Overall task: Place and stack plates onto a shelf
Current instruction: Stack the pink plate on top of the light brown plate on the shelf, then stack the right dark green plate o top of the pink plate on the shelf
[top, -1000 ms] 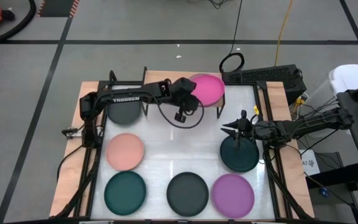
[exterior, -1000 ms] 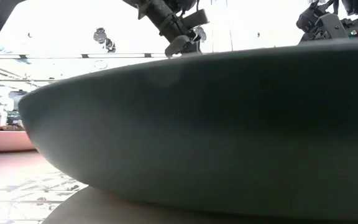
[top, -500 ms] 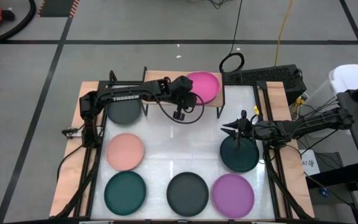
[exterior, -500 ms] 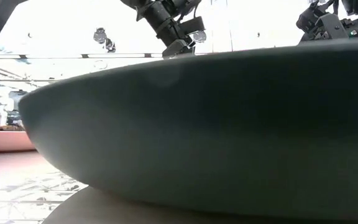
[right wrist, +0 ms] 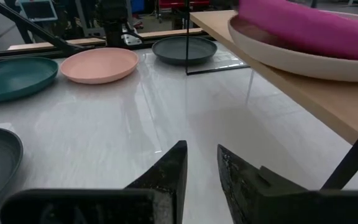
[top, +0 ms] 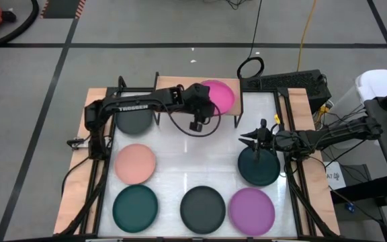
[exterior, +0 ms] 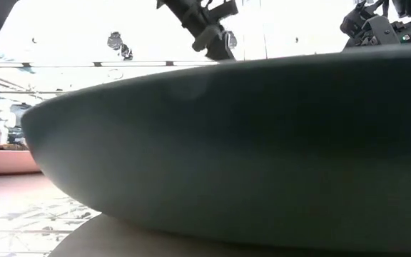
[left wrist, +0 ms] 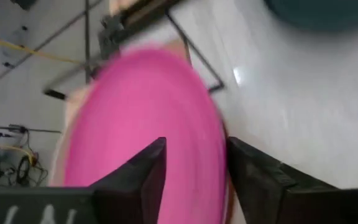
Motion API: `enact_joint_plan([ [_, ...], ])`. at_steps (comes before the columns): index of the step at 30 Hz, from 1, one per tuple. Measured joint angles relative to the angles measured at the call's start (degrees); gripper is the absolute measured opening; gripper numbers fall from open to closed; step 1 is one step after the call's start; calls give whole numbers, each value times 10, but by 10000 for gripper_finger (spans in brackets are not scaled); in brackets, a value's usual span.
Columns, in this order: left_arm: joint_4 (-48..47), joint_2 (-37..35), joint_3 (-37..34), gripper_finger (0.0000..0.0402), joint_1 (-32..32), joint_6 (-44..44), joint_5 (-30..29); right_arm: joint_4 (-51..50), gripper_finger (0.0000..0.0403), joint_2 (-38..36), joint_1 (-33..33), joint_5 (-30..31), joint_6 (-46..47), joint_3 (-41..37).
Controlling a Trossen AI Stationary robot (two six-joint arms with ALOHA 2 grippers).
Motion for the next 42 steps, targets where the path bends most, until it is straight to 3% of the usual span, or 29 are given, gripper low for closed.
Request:
enact_joint_plan([
  [9, 2, -47, 54, 191, -46, -25, -80, -3, 73, 0, 0, 1, 2, 0],
  [12, 28, -86, 50, 188, -71, -86, -122, -11, 73, 0, 0, 0, 2, 0],
  [14, 43, -102, 43, 176, -94, -134, -162, -18, 73, 0, 0, 1, 2, 0],
  [18, 36, -133, 2, 130, -147, -141, -234, -20, 73, 0, 0, 1, -2, 0],
  [21, 41, -167, -67, 98, -174, -176, -251, -21, 73, 1, 0, 1, -4, 0],
  [25, 158, -218, -213, 82, -197, -231, -257, -20, 73, 2, 0, 1, -4, 0],
  [32, 620, -256, -493, 81, -233, -254, -251, -21, 73, 6, 0, 1, 35, 0],
  [35, 750, -255, -569, 81, -232, -249, -250, -21, 73, 7, 0, 1, 36, 0],
  [37, 794, -255, -596, 81, -223, -254, -250, -19, 73, 10, 0, 2, 37, 0],
  [42, 784, -259, -620, 81, -211, -276, -247, -5, 73, 27, 0, -4, 37, 0],
])
